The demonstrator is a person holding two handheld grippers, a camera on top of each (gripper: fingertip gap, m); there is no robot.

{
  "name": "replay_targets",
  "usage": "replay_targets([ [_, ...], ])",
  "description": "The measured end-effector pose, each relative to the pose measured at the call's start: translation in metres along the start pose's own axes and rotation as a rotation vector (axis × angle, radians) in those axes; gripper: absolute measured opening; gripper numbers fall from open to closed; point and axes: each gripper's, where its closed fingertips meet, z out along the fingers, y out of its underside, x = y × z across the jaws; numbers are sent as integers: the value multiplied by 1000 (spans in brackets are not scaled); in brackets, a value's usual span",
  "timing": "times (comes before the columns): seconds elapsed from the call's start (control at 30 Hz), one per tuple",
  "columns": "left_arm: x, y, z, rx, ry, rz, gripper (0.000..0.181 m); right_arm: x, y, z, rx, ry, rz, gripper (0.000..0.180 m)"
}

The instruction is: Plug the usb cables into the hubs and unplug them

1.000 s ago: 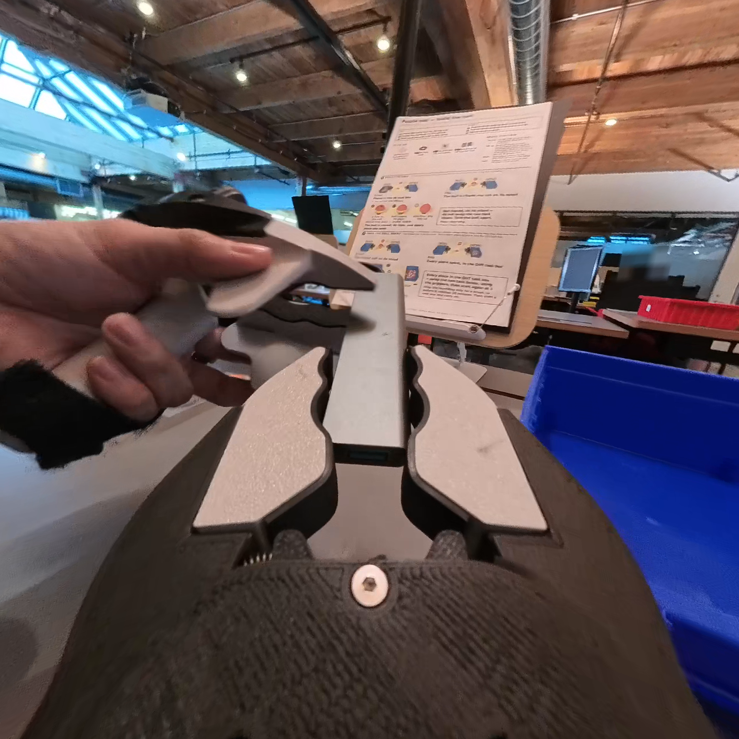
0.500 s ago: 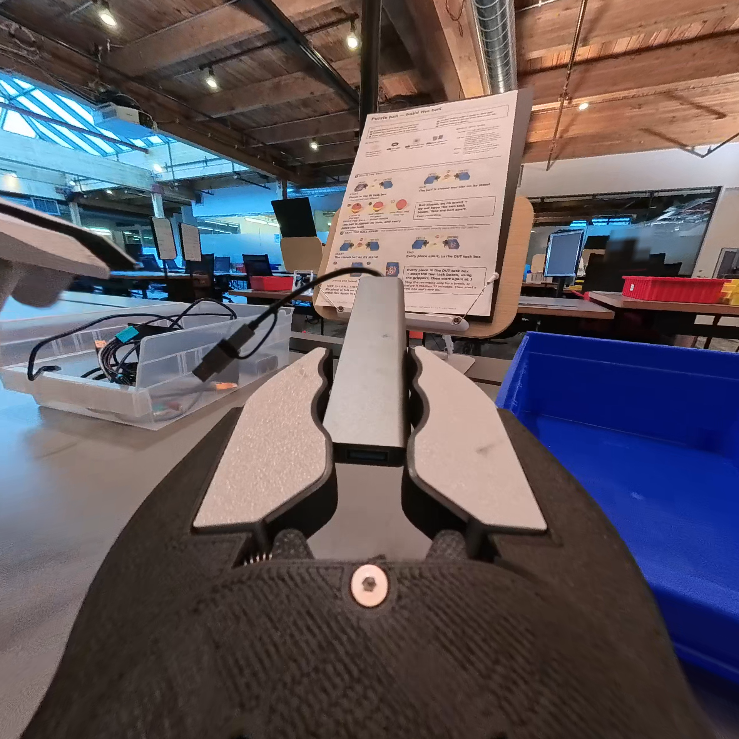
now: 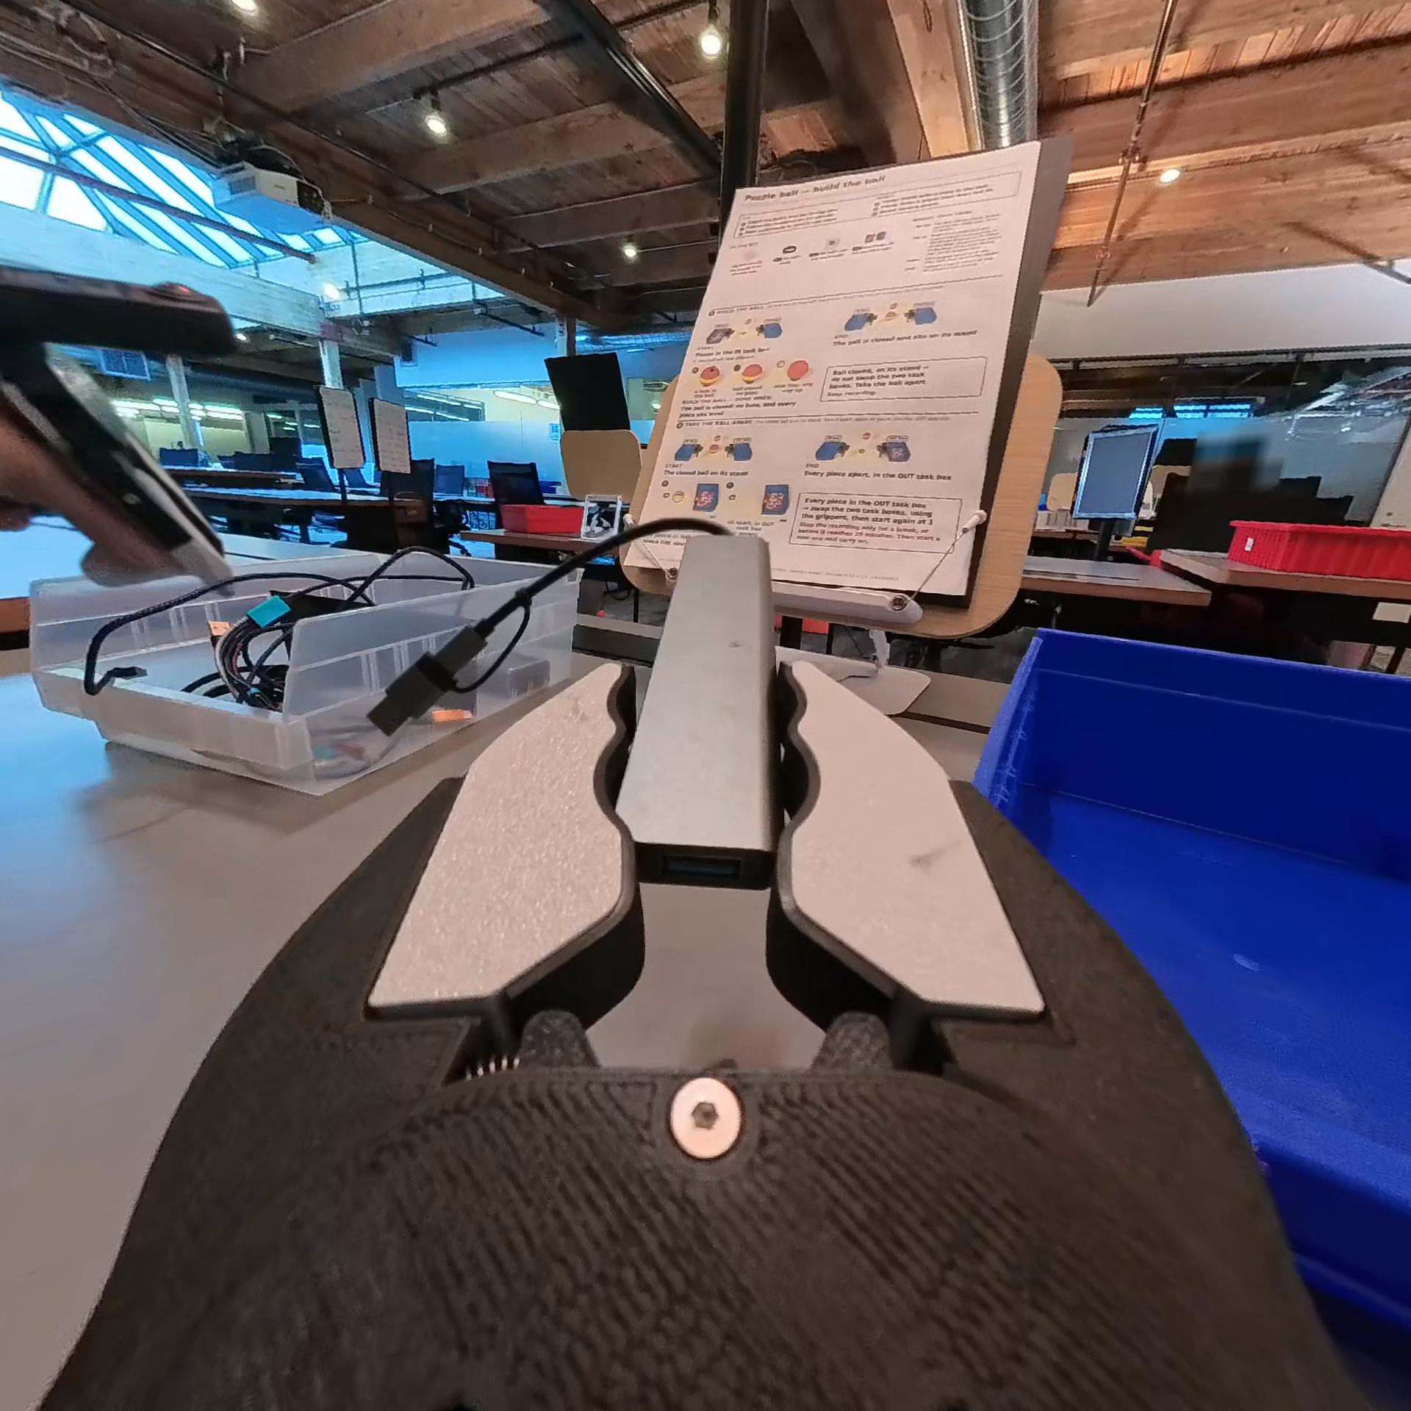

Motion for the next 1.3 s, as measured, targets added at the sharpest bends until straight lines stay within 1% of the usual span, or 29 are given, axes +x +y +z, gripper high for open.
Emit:
replay_targets([
  [0.03, -4, -3, 6, -8, -28, 9, 33, -1, 0, 0, -1, 0, -5, 35],
  [0.1, -6, -10, 17, -24, -56, 39, 32, -1, 0, 0, -3, -2, -5, 35],
  [0.23, -11, -6, 39, -140, -115, 96, 32, 1, 0, 0, 0, -3, 11, 35],
  [0.3, -19, -4, 47, -190, -188, 120, 39, 2, 0, 0, 4, 1, 18, 35],
  [0.43, -28, -7, 54, -241, -328, 266, 31, 4, -1, -1, 9, 8, 28, 35],
  [0.53, -31, -10, 56, -217, -426, 376, 24, 3, -1, -1, 10, 4, 27, 35],
  [0.63, -34, -16, 49, -128, -440, 352, 20, 3, -2, -1, 15, 3, 23, 35],
  [0.73, -45, -37, 15, 27, -457, 284, 16, 3, -2, -1, 18, 0, 30, 35],
  [0.87, -51, -72, -55, 314, -385, 138, 12, 2, -1, 0, 11, -12, 30, 35],
  [1.17, -58, -124, -239, 787, -438, 33, 7, 15, -5, -4, 46, 25, 111, 36],
  [1.3, -39, -146, -299, 955, -339, 28, 7, 18, -6, -6, 56, 33, 118, 35],
])
